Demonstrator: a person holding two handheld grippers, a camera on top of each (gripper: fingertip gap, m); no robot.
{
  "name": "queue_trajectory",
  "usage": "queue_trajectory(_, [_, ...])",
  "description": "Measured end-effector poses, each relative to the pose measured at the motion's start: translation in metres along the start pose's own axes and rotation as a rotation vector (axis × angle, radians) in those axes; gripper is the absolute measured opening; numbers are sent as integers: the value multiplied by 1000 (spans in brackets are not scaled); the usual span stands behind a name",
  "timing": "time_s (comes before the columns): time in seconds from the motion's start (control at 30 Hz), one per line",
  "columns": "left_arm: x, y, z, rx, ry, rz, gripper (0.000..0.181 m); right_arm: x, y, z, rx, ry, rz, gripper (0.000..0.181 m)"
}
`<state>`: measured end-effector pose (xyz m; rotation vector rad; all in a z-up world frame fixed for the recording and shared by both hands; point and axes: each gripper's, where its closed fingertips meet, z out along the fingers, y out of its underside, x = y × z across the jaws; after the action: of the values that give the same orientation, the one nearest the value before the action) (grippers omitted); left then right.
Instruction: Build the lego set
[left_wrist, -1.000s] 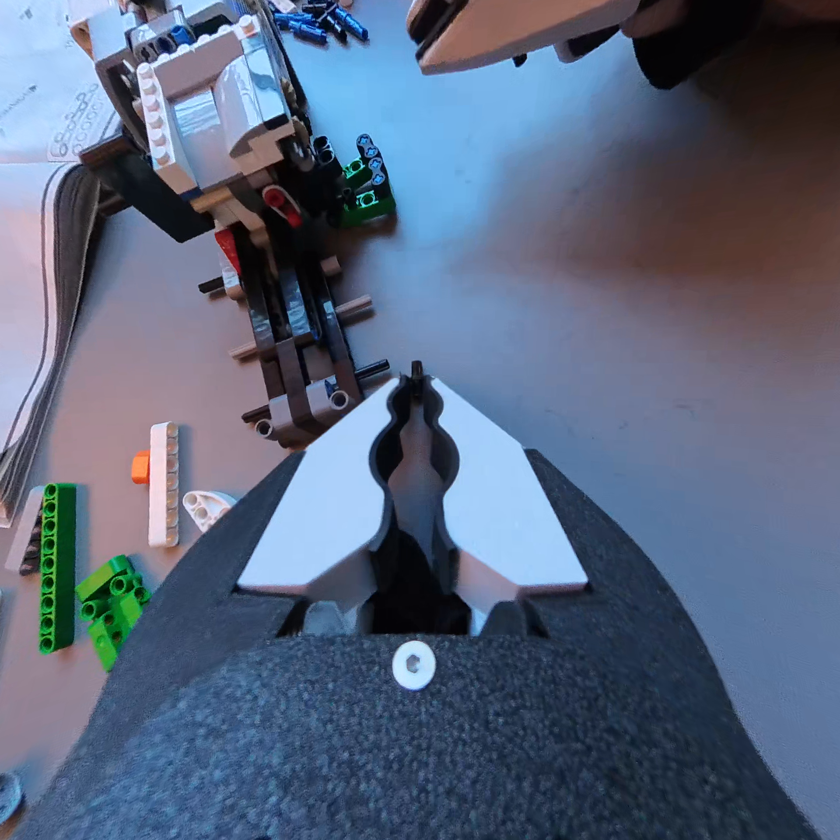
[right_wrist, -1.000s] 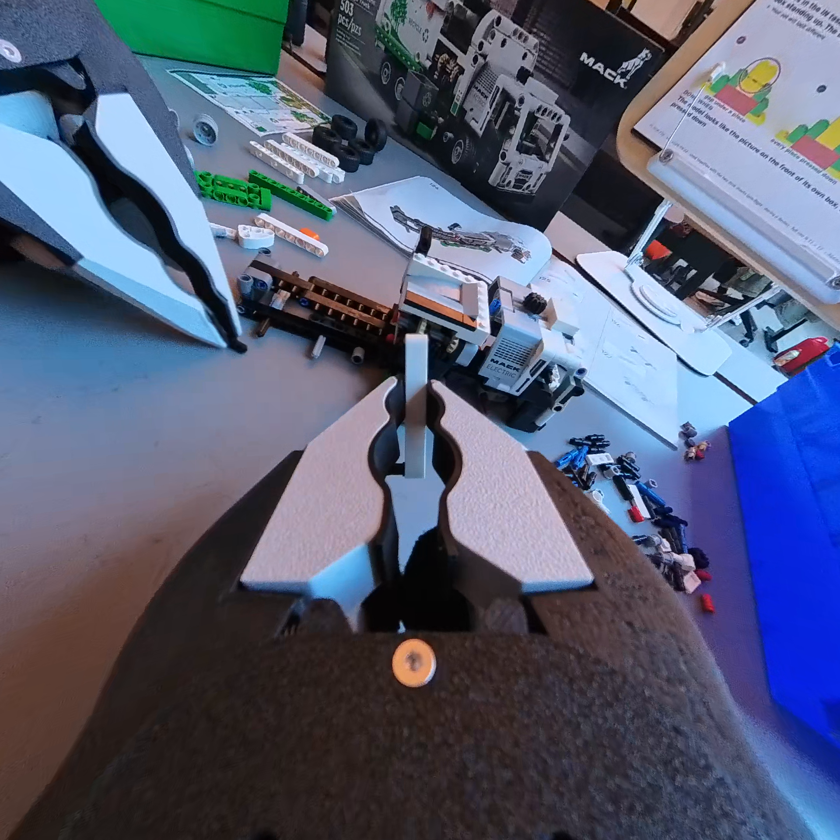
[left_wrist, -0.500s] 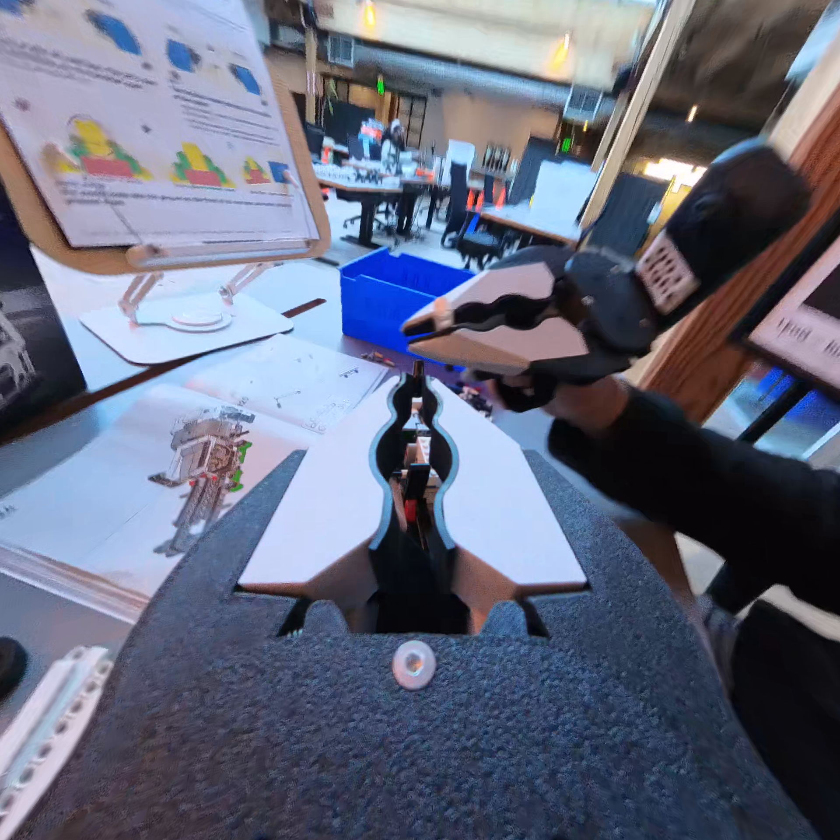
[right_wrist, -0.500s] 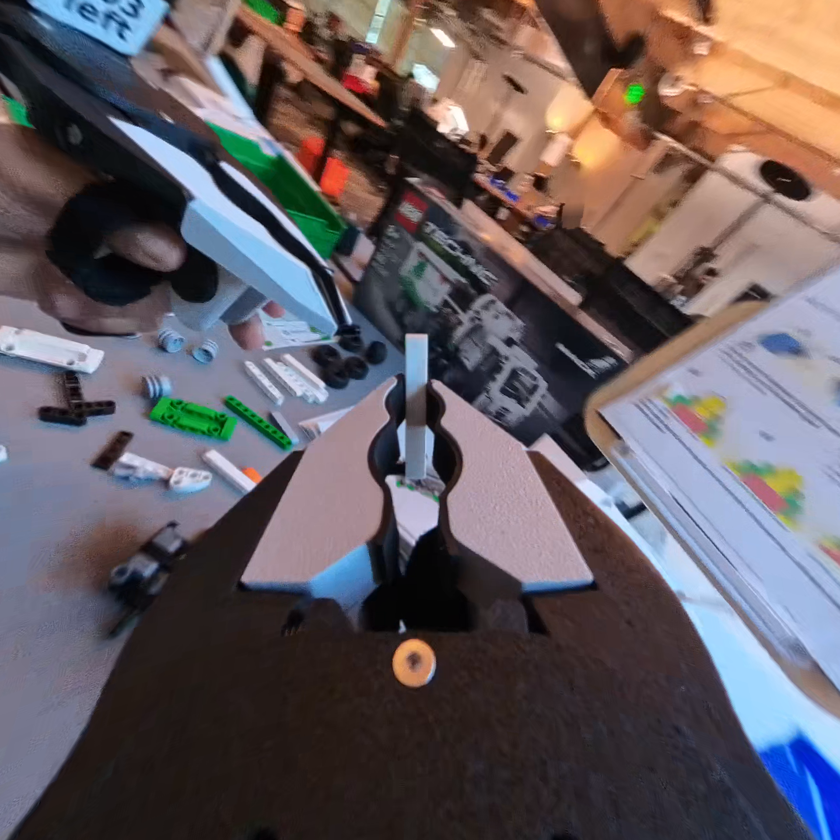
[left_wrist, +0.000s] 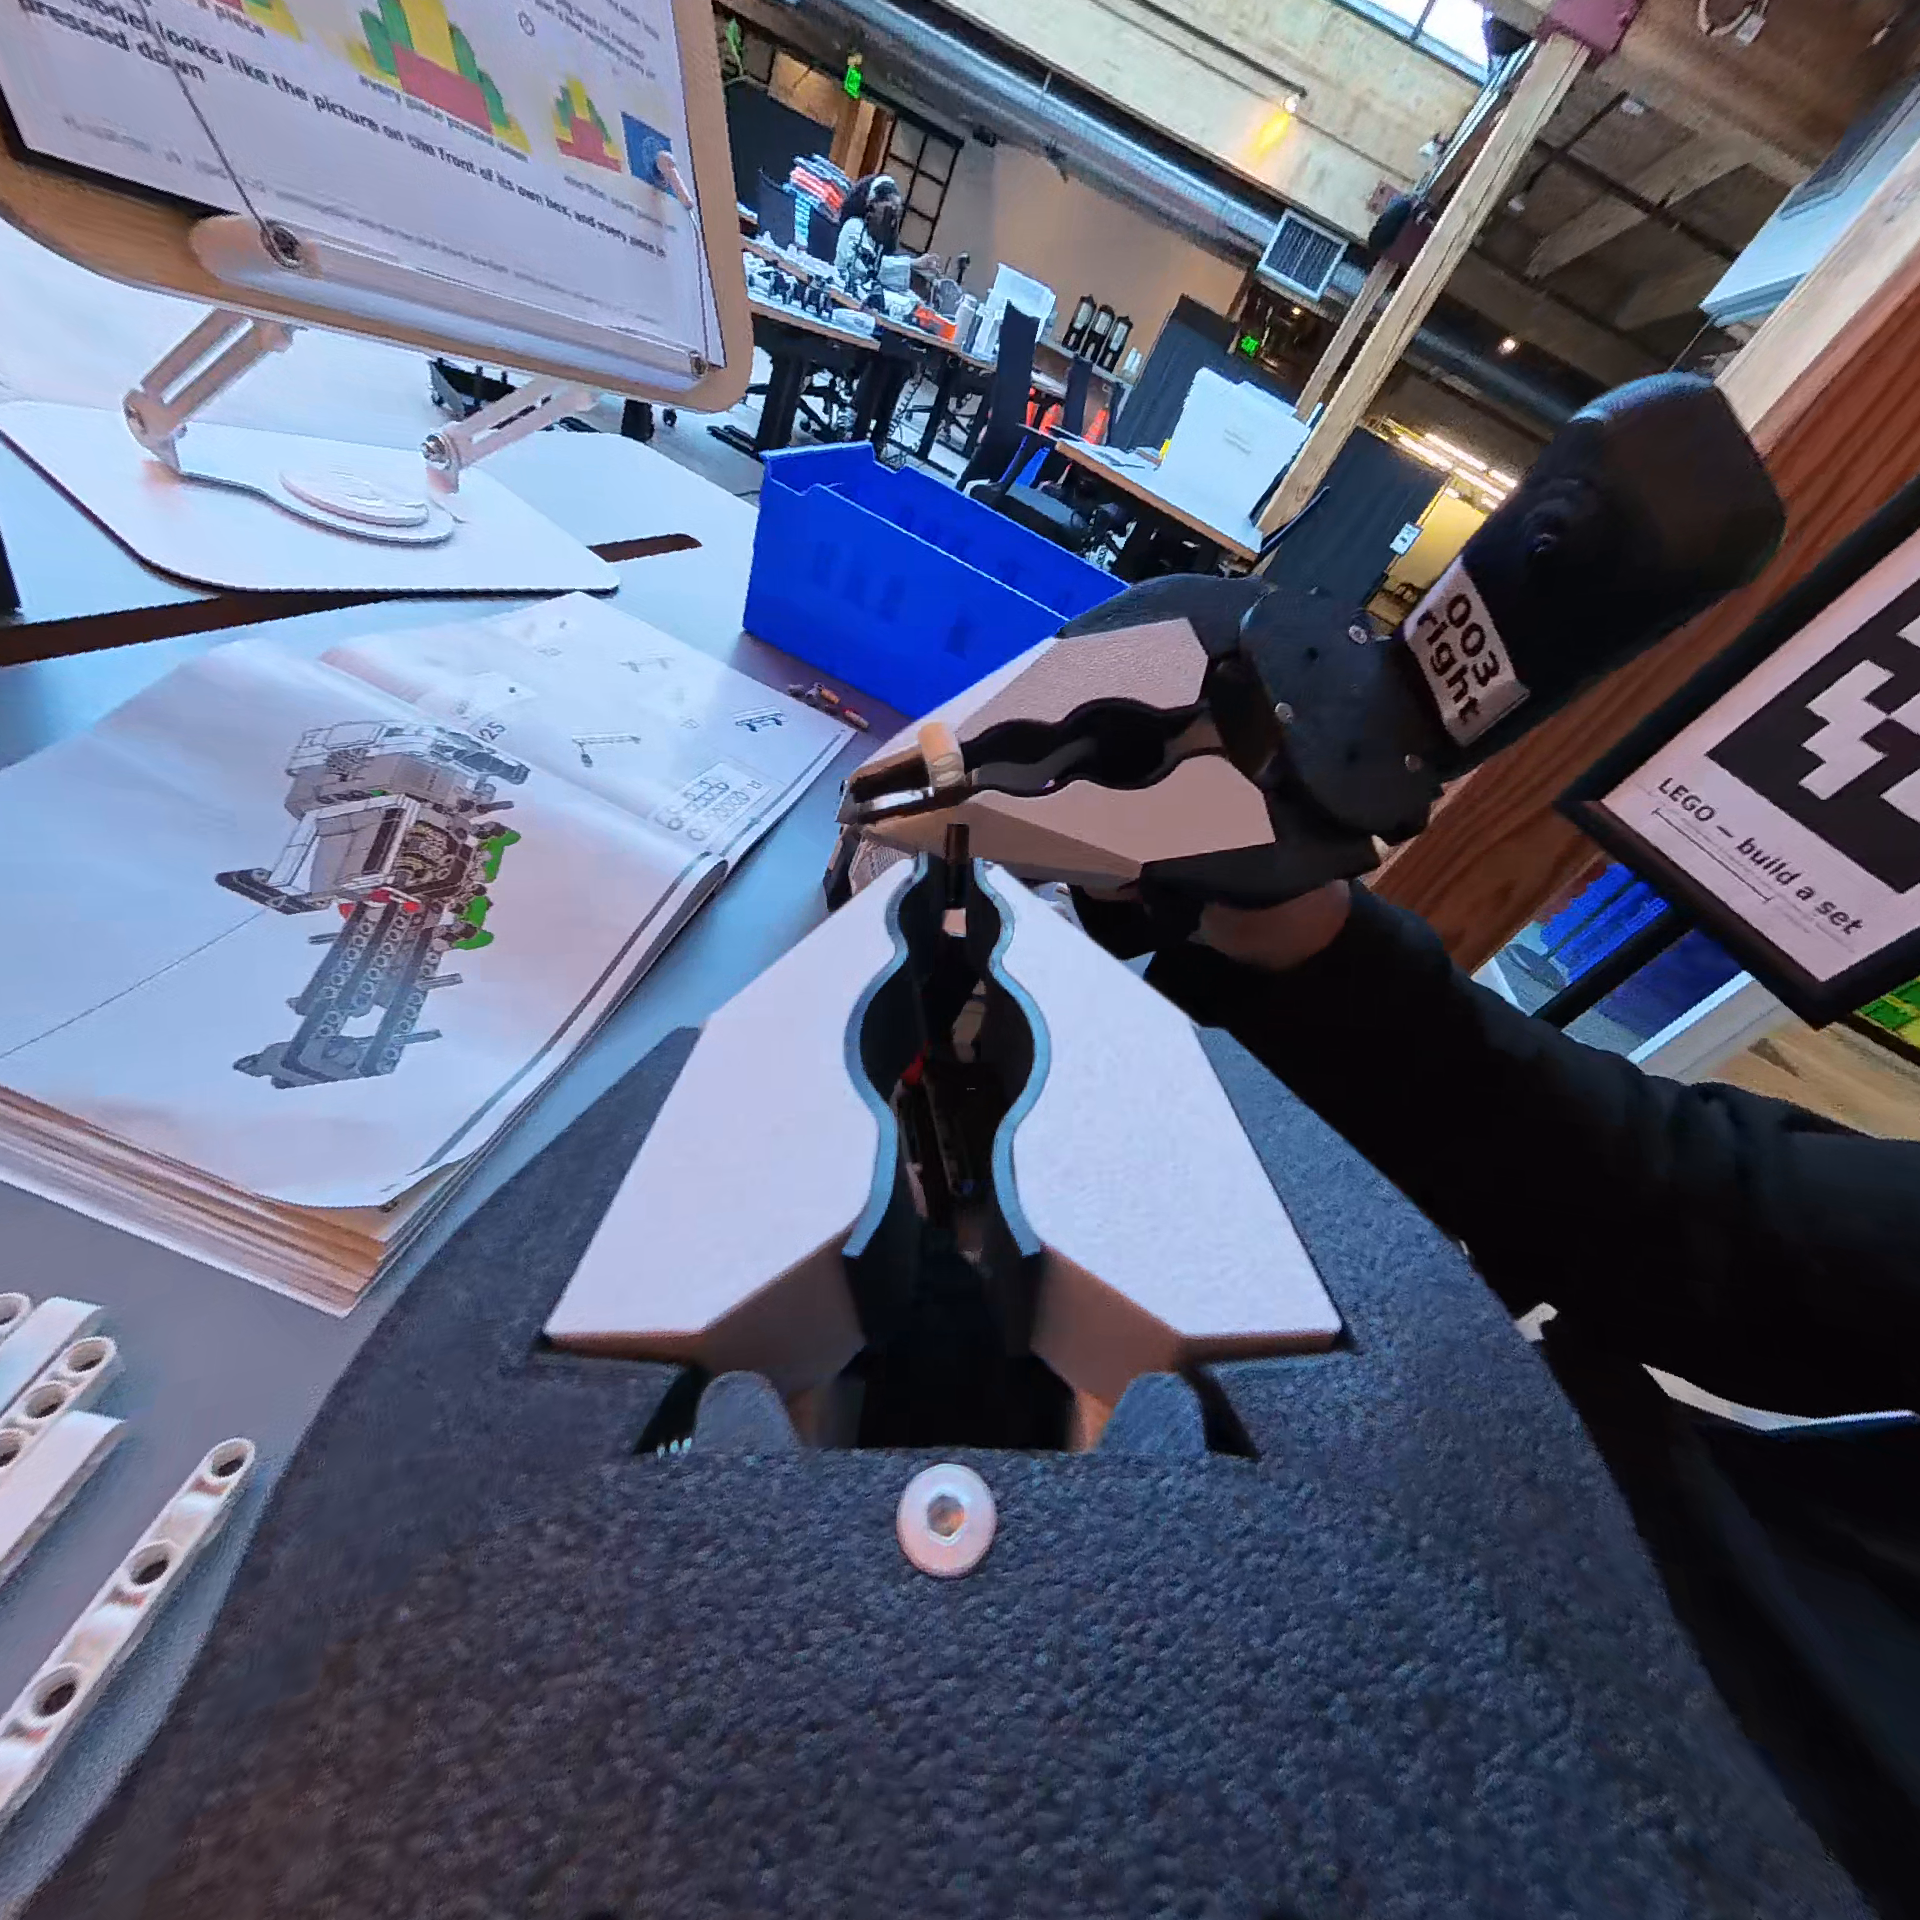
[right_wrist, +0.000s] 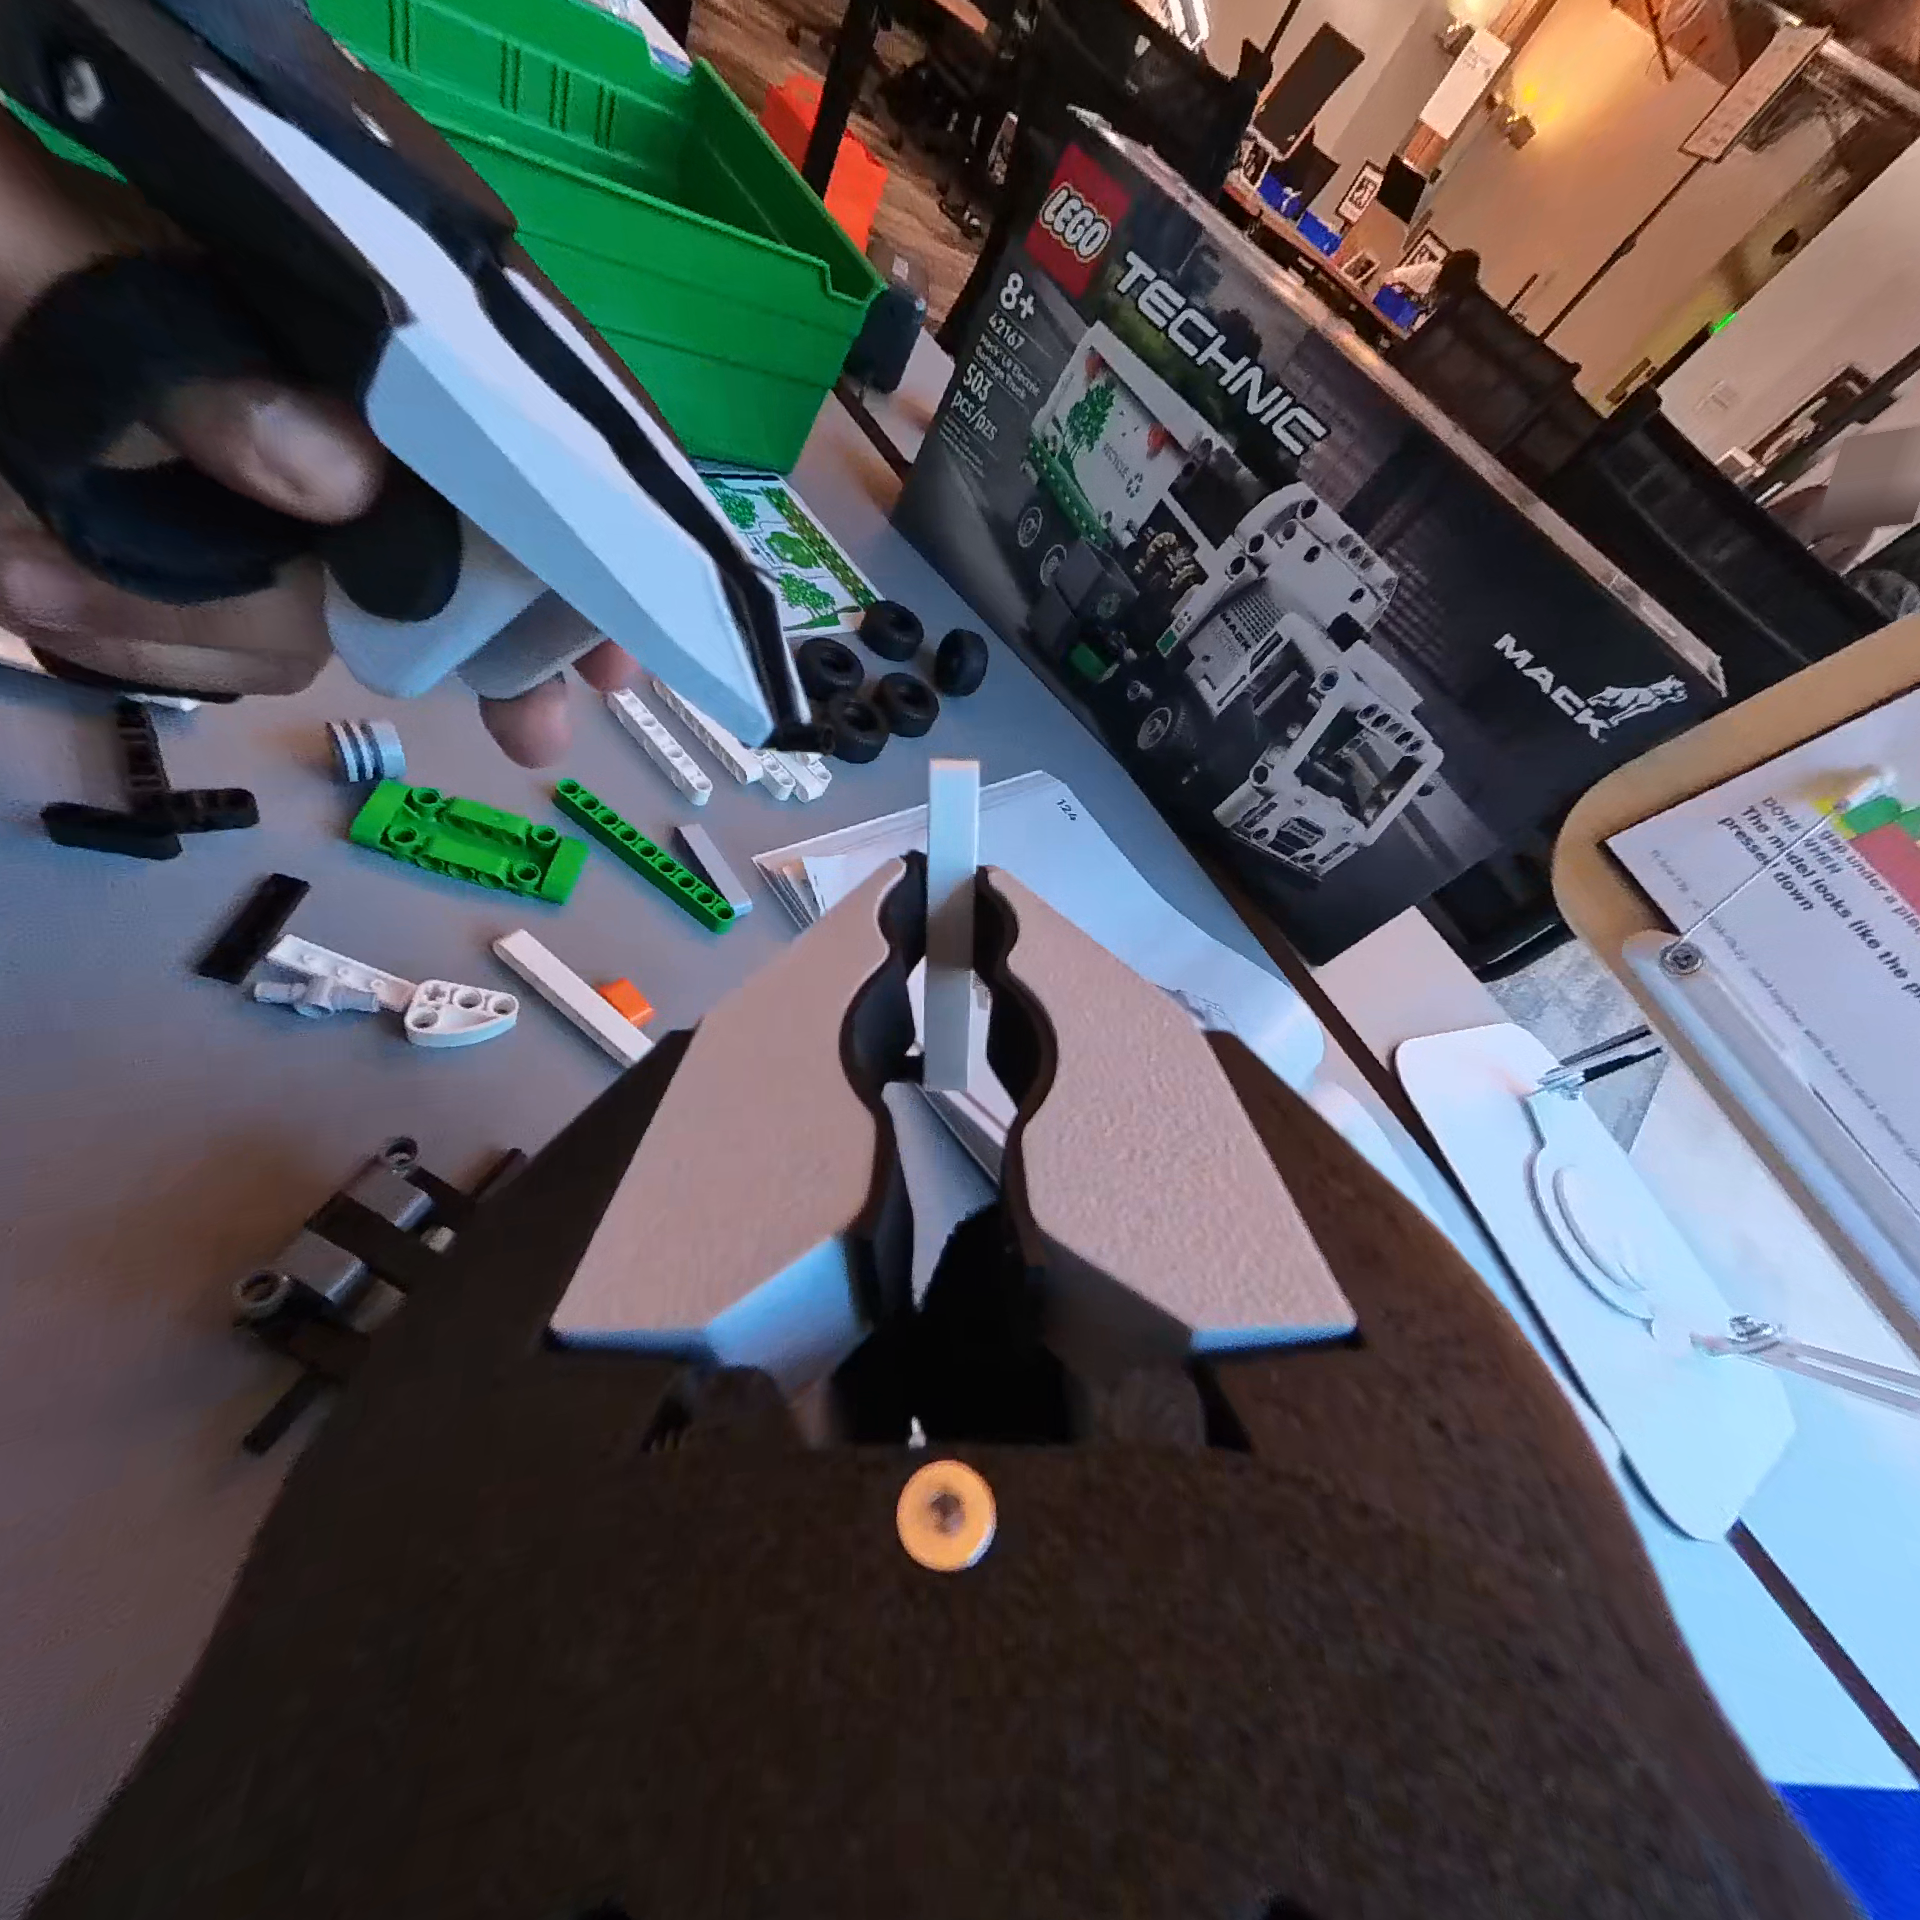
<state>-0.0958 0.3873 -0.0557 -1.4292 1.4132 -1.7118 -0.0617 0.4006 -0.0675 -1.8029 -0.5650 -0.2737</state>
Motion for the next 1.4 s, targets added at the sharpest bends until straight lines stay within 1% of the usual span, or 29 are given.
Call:
queue_trajectory(0.07, [-1, 0, 0, -3, -5, -6, 2, -3, -2, 1, 8, -7, 14, 7])
queue_trajectory(0.27, [-4, 3, 2, -11, -32, -20, 2, -14, -4, 8, -11, -8, -34, 7])
queue_trajectory(0.5, [-5, 4, 2, -14, -32, -23, 2, -14, -2, 9, -22, 6, -61, 7])
queue_trajectory(0.73, [-5, -1, 1, 21, -21, -62, 2, -9, 2, 10, -36, 29, -62, 7])
queue_trajectory(0.83, [-9, 2, 2, 13, -44, -65, 2, -10, 1, 11, -30, 27, -60, 7])
queue_trajectory(1.07, [-11, 0, 4, 54, -65, -71, 2, -9, 1, 13, -43, 56, -41, 7])
queue_trajectory(1.33, [-16, -3, 5, 126, -85, -167, 1, -5, 3, 17, -59, 118, -6, 7])
queue_trajectory(1.4, [-17, -4, 6, 140, -96, -169, 1, -4, 2, 17, -67, 132, 6, 7])
